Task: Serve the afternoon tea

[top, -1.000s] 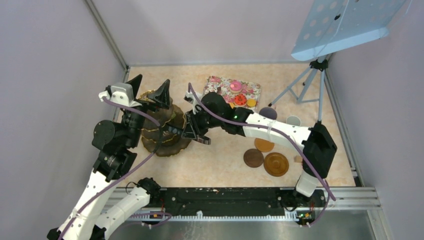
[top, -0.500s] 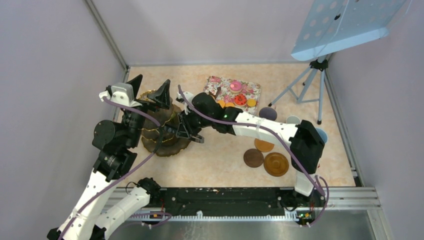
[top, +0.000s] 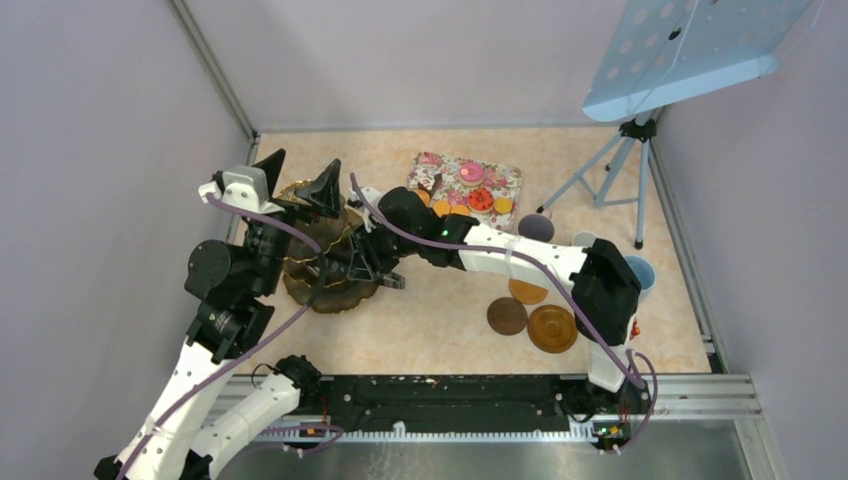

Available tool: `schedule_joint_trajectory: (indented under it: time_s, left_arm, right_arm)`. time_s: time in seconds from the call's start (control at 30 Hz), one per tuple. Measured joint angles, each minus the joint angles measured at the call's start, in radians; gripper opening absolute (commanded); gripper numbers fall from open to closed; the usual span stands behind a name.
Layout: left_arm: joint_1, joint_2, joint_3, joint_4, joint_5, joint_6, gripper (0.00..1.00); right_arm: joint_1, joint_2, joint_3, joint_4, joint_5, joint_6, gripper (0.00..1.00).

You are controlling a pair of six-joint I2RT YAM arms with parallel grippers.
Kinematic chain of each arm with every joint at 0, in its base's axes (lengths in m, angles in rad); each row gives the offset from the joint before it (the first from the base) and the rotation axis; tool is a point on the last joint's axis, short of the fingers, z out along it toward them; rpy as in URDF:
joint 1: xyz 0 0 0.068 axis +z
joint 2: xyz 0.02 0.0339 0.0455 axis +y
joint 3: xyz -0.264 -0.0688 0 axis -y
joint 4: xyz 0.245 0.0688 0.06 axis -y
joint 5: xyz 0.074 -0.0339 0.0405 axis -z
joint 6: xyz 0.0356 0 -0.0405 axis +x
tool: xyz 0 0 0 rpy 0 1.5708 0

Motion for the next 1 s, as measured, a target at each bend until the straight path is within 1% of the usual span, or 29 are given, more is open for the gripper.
schedule_joint_trajectory:
  time_s: [0.3,0.67,1.0]
  left_arm:
    - [0.000,0.000,0.000,0.000,0.000,0.000,0.99]
    - [0.000,0.011,0.000,0.001,0.000,0.000,0.99]
    - [0.000,0.011,0.000,0.002,0.001,0.000,0.99]
  right_arm:
    - [0.002,0.002,0.011,-0.010,0.000,-0.011,0.46]
    - [0.006,-0.006,0.010,-0.027,0.020,-0.019,0.46]
    - [0.006,-0.120,-0.079,-0.042,0.064,-0.027,0.46]
